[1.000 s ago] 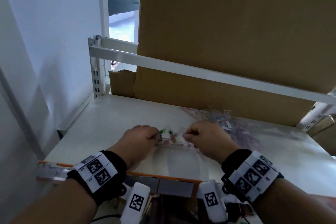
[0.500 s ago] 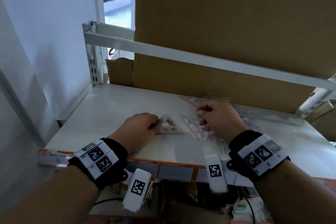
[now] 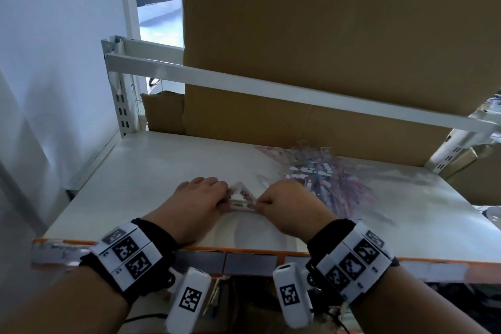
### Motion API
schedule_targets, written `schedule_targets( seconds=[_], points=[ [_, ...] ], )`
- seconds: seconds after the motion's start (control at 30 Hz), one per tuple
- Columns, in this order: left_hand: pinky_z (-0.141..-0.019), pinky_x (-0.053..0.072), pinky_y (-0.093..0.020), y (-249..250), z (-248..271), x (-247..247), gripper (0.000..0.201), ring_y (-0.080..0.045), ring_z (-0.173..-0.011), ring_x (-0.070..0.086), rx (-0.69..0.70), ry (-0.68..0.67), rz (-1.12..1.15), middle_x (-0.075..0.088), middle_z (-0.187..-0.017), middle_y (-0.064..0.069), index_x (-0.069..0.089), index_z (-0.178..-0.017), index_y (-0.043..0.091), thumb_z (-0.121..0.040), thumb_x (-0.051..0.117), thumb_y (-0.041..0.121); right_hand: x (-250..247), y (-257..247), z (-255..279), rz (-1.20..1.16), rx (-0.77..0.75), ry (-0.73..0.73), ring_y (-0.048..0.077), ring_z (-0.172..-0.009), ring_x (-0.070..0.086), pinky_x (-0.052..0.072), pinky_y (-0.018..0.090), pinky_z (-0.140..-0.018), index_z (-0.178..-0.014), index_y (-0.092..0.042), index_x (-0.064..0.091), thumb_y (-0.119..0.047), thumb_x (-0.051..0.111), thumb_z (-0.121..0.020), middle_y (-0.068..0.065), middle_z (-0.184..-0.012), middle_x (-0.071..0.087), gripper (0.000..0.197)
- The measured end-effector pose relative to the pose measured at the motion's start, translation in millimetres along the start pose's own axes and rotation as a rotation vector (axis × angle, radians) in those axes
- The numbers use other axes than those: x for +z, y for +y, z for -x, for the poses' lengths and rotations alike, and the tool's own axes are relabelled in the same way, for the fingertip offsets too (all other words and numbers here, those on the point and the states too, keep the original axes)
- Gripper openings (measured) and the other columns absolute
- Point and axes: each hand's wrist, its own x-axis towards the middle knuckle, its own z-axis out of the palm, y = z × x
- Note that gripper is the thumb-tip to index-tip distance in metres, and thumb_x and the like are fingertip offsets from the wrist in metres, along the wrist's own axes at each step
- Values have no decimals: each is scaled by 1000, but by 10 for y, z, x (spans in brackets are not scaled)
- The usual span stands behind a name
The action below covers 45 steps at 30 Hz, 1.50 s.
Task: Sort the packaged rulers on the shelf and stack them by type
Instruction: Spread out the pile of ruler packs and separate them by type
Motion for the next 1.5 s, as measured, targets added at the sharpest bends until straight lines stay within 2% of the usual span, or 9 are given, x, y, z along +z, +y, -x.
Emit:
schedule_targets(
  seconds=[0.1, 0.2, 0.43, 0.67, 0.83, 0.97, 1.2, 1.4, 1.5],
  points=[
    [-82, 40, -34, -21, -11, 3, 13, -17, -93, 51, -4, 31, 33, 48, -91, 11, 44, -91, 33, -97, 45, 45, -181, 196, 17, -69, 108, 91, 16, -98, 64, 50, 29, -81, -108, -21, 72, -43, 57, -90, -3, -110, 70, 32],
    [-76, 38, -31, -31, -20, 19, 18, -15, -85, 46, -12, 47, 44, 39, -83, 14, 36, -84, 36, -96, 48, 44, -368, 481, -9, -33, 257, 131, 19, -99, 62, 51, 32, -83, -115, -25, 64, -44, 60, -84, 0, -115, 67, 37],
    [-75, 34, -30, -36, -31, 23, 18, -12, -81, 40, -24, 50, 38, 41, -84, 13, 37, -85, 34, -96, 47, 45, -255, 561, -74, 263, 317, -103, 40, -130, 38, 39, 55, -103, -127, -35, 48, -76, 55, -61, 14, -136, 43, 78],
    [-77, 37, -32, -13, -28, -6, 16, -13, -83, 42, -38, 33, 41, 45, -86, 11, 41, -88, 33, -96, 46, 46, -276, 581, -114, 296, 302, -100, 32, -115, 52, 49, 45, -94, -117, -26, 58, -55, 59, -73, 9, -125, 54, 53],
    [-79, 38, -32, 12, -23, -37, 16, -13, -84, 41, -54, 12, 39, 43, -87, 11, 41, -88, 32, -97, 46, 45, -316, 612, -110, 178, 289, 18, 20, -97, 59, 52, 36, -85, -90, -32, 60, -31, 64, -79, 0, -109, 64, 12],
    [-81, 40, -33, 21, -17, -54, 15, -13, -85, 41, -55, 3, 31, 43, -88, 11, 39, -89, 33, -98, 45, 44, -343, 683, -96, -32, 330, 141, 14, -92, 61, 53, 33, -81, -93, -32, 65, -20, 61, -84, -6, -105, 65, 15],
    [-80, 41, -34, 43, 1, -77, 18, -16, -85, 46, -55, 14, 39, 47, -86, 9, 41, -84, 30, -98, 47, 41, -532, 726, 19, -516, 269, 351, 8, -53, 65, 50, 25, -51, -93, -36, 68, -21, 73, -83, -7, -71, 73, 19],
    [-82, 43, -34, 64, 11, -103, 16, -15, -86, 47, -52, 5, 43, 48, -88, 9, 41, -87, 31, -98, 47, 41, -634, 921, 14, -240, 234, 385, -5, -71, 60, 41, 14, -60, -86, -36, 72, -20, 57, -93, -23, -80, 67, 22],
    [-82, 42, -33, 55, -1, -91, 15, -16, -87, 46, -57, 3, 43, 47, -89, 8, 42, -88, 31, -98, 47, 41, -649, 1103, 3, -168, 306, 337, 3, -81, 60, 44, 23, -71, -81, -36, 68, -14, 54, -93, -13, -91, 68, 28]
  ],
)
